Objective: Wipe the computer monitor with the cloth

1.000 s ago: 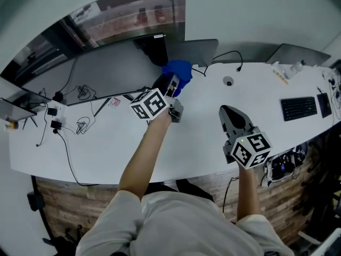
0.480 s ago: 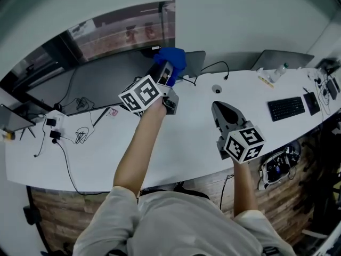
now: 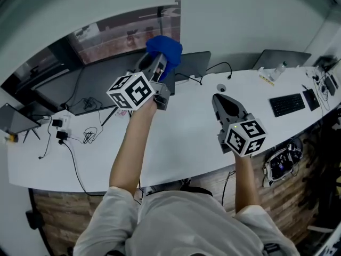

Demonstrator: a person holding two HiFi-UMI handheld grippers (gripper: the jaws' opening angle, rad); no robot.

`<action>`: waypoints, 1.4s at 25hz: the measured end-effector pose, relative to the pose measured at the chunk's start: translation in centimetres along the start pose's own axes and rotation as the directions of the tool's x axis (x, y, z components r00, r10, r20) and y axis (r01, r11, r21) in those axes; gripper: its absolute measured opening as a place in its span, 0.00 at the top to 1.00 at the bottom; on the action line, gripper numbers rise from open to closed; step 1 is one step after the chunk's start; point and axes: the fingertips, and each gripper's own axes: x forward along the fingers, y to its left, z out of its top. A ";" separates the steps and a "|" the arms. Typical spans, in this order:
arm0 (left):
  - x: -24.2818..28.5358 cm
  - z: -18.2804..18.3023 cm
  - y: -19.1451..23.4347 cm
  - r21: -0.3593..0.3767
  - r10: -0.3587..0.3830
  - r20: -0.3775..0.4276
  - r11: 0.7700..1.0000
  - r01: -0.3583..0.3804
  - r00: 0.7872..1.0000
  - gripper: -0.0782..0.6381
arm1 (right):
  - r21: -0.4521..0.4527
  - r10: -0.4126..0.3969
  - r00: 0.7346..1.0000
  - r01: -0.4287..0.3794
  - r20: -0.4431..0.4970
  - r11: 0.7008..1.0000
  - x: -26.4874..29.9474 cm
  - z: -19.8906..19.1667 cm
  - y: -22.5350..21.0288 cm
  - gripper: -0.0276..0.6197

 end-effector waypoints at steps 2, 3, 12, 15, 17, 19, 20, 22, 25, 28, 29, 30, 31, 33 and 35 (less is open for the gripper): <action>-2.6 1.0 0.6 0.125 0.029 -0.045 0.992 -0.023 0.999 0.73 | -0.011 -0.003 1.000 0.003 0.009 1.000 0.3 0.4 1.6 0.94; -4.1 1.3 1.0 0.209 0.057 -0.076 0.977 -0.040 0.996 0.73 | -0.018 -0.004 1.000 0.004 0.013 1.000 0.6 0.5 2.5 0.94; -19.5 4.7 5.6 0.562 0.208 -0.187 0.824 -0.069 0.960 0.73 | -0.095 -0.008 0.998 0.014 0.062 0.995 2.5 1.1 13.4 0.94; -23.8 5.9 6.2 0.604 0.225 -0.186 0.794 -0.069 0.957 0.73 | -0.126 -0.006 0.997 0.017 0.081 0.992 3.0 1.2 17.0 0.94; -26.5 6.7 6.6 0.612 0.226 -0.177 0.787 -0.073 0.958 0.73 | -0.148 -0.002 0.996 0.016 0.091 0.989 3.6 1.2 19.3 0.94; -29.2 7.3 7.3 0.612 0.232 -0.167 0.786 -0.084 0.958 0.73 | -0.177 -0.004 0.996 0.021 0.094 0.984 4.0 1.0 21.7 0.94; -30.5 7.7 7.7 0.616 0.239 -0.161 0.783 -0.091 0.958 0.73 | -0.191 -0.004 0.996 0.022 0.094 0.981 4.2 0.8 22.8 0.94; -32.8 8.4 8.3 0.630 0.254 -0.150 0.770 -0.106 0.955 0.73 | -0.209 0.004 0.995 0.016 0.095 0.978 4.6 0.6 24.9 0.94; -35.8 9.5 8.8 0.641 0.273 -0.135 0.757 -0.126 0.953 0.73 | -0.219 0.020 0.995 0.002 0.100 0.976 4.8 0.6 27.5 0.94; -38.3 10.3 8.9 0.644 0.288 -0.120 0.751 -0.146 0.950 0.73 | -0.232 0.038 0.994 -0.012 0.105 0.973 4.9 0.8 29.4 0.94; -38.9 10.5 8.9 0.644 0.291 -0.117 0.750 -0.150 0.950 0.73 | -0.236 0.043 0.994 -0.018 0.105 0.972 4.9 0.9 29.8 0.94; -39.3 10.5 8.9 0.644 0.291 -0.116 0.750 -0.151 0.950 0.73 | -0.239 0.048 0.993 -0.022 0.104 0.971 4.9 0.9 30.2 0.94; -39.7 10.5 8.8 0.642 0.289 -0.116 0.751 -0.151 0.950 0.73 | -0.243 0.051 0.993 -0.025 0.104 0.970 4.9 1.0 30.5 0.94; -40.2 10.4 8.6 0.637 0.285 -0.114 0.756 -0.150 0.952 0.73 | -0.253 0.055 0.993 -0.028 0.102 0.967 4.9 1.0 31.1 0.94; -40.6 10.2 8.4 0.636 0.280 -0.114 0.757 -0.147 0.953 0.73 | -0.268 0.058 0.994 -0.031 0.096 0.963 5.0 0.9 31.7 0.94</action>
